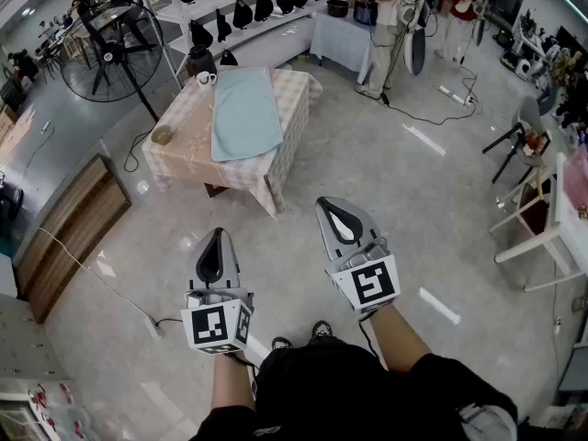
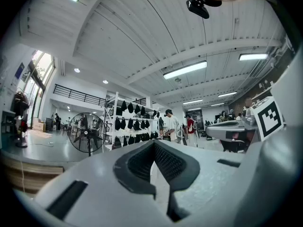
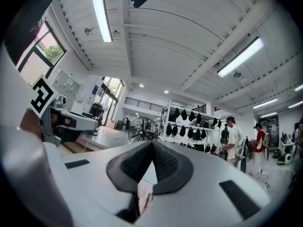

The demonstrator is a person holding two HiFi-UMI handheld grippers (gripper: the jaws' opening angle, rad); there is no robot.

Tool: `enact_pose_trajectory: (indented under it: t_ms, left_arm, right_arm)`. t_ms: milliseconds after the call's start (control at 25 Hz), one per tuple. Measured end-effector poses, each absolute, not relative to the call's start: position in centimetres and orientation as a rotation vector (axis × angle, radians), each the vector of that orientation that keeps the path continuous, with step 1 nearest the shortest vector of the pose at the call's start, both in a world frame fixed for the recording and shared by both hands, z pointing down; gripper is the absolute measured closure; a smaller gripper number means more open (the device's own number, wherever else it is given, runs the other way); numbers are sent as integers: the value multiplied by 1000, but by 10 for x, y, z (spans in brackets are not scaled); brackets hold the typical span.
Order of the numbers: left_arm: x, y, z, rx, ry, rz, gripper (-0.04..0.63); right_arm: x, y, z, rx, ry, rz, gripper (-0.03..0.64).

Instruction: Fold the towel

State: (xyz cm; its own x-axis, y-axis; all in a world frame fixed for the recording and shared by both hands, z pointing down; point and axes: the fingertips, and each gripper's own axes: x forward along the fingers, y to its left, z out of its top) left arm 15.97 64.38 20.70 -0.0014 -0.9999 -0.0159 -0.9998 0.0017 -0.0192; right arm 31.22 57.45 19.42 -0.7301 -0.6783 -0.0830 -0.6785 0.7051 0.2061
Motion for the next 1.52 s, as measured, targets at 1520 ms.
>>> enact_pose_trajectory:
  t_ms: [1520]
  left_arm:
    - [-45,283,324,-2640,2123,-33,360]
  right_arm:
    - [131,237,320,-1252,3194,127,403]
